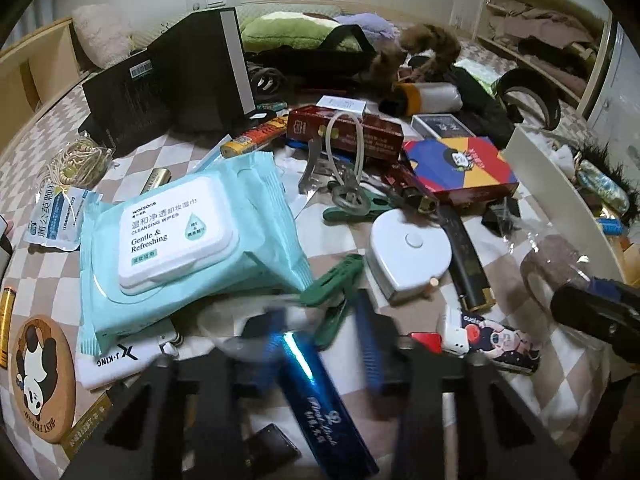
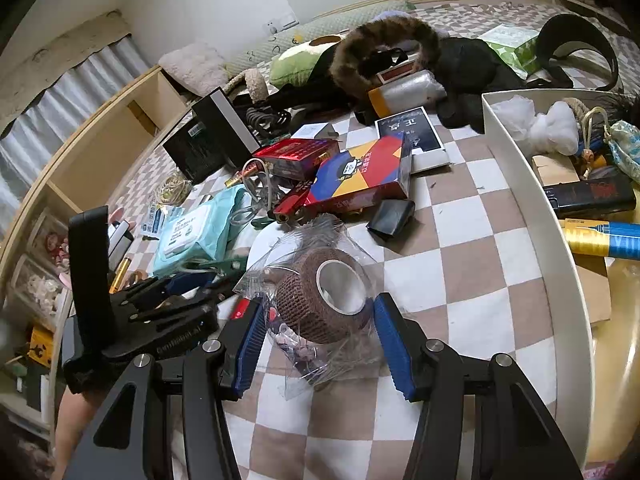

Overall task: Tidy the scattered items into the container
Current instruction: 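Close the left gripper on the green plastic clip while the right gripper holds the tape roll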

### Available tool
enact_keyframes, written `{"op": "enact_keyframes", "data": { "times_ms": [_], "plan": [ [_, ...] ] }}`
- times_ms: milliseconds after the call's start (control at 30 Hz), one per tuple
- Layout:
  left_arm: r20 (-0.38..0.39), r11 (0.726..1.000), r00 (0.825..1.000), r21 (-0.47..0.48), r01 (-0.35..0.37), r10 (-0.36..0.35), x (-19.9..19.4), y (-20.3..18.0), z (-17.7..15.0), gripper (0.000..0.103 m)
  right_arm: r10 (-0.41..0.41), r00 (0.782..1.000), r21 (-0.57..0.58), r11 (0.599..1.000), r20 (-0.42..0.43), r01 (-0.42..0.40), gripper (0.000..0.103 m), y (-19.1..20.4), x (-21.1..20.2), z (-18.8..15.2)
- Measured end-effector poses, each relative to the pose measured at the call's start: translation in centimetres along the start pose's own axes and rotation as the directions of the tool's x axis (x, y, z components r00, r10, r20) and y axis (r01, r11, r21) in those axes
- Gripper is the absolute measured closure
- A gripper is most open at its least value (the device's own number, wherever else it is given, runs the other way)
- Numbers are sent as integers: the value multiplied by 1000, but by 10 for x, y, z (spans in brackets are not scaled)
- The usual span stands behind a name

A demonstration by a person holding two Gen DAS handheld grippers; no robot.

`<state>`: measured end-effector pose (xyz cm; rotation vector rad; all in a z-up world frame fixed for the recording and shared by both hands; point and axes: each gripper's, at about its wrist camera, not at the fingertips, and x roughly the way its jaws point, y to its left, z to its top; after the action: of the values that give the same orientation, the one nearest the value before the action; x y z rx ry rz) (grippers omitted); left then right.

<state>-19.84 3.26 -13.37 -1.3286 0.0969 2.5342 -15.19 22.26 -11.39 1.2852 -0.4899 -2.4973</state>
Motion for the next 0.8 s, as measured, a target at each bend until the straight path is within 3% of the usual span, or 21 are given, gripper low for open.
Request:
{"op": "enact_keyframes", "data": {
  "times_ms": [433,533,800],
  "plan": [
    [37,997,997,-22,70,-69,-19,1,-9,83,12,1000,11,1000,1,-12,48,-1,-1,-1],
    [53,996,995,-29,85,-83,-26,2,-11,92,13,1000,12,1000,2,-13,48,-1,-2,-1],
    [63,995,994,-37,88,-85,-28,4,-13,92,16,1000,19,1000,5,-16,48,-2,-4,-2]
  ]
}}
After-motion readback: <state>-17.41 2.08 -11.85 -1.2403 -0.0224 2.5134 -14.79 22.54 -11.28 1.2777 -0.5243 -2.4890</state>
